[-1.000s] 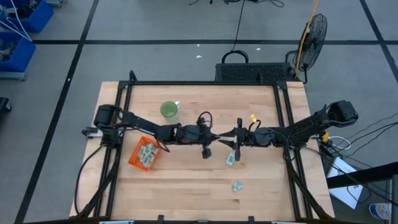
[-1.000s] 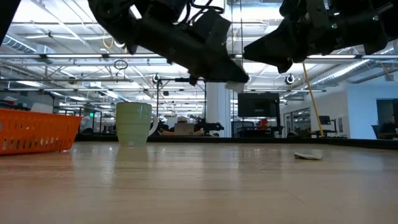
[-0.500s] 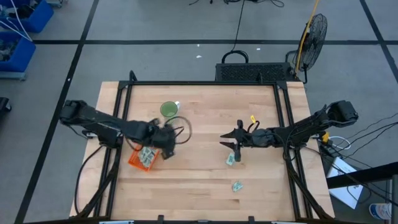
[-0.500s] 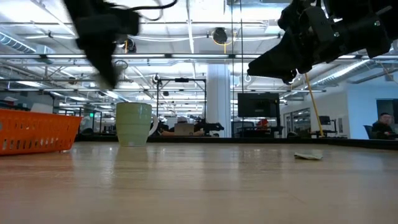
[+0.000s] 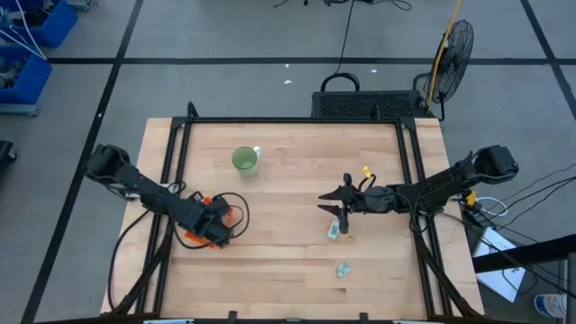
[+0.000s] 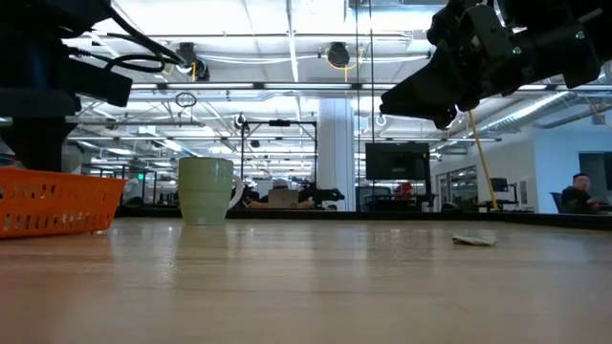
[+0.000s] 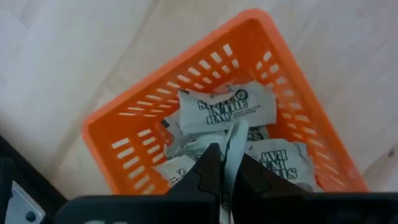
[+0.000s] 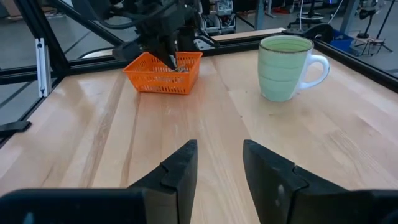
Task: Pick and place Stevia / Truvia into bins
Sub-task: Put the stevia packet into the orange bin
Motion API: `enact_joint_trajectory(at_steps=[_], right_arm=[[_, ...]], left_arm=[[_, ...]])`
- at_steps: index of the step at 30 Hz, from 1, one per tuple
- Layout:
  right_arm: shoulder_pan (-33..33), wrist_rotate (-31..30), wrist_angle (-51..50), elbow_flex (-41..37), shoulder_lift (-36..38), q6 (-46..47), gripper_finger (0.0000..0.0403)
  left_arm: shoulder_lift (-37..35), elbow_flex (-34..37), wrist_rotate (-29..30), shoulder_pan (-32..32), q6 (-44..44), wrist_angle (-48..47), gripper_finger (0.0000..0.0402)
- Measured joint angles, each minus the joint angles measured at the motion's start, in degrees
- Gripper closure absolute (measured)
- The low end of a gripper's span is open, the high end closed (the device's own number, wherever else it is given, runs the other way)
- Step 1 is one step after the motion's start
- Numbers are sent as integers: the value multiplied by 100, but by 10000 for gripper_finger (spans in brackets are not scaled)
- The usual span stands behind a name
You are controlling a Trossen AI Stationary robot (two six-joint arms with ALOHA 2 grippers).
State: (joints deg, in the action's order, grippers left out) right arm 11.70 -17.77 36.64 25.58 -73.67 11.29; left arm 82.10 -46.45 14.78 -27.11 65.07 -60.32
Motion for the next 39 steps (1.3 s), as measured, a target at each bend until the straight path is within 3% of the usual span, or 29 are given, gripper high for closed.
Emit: enact_joint_trajectory(at_steps=[10, 16, 20, 23, 25, 28, 39], right_arm=[[0, -9, 4, 0, 0, -304, 282], [-20, -3, -739, 0, -2, 91, 277], [-144, 13, -1334, 0, -80, 467, 274], [-280, 509, -1353, -2, -188, 764, 273], [-312, 869, -1323, 0, -312, 1000, 273], [-219, 891, -1518, 0, -513, 1078, 273], [13, 1063, -2092, -1, -793, 761, 273]], left_arm=[[-4, 6, 213, 13, -328, 44, 309], [-4, -113, 426, 128, -336, 36, 271], [-4, -468, 461, 390, -473, 34, 270], [-4, -831, 517, 611, -756, 44, 275], [-9, -1063, 693, 723, -877, 58, 279], [-9, -1295, 1079, 855, -1058, 134, 284], [-9, -1299, 1336, 1183, -2116, 1353, 284]])
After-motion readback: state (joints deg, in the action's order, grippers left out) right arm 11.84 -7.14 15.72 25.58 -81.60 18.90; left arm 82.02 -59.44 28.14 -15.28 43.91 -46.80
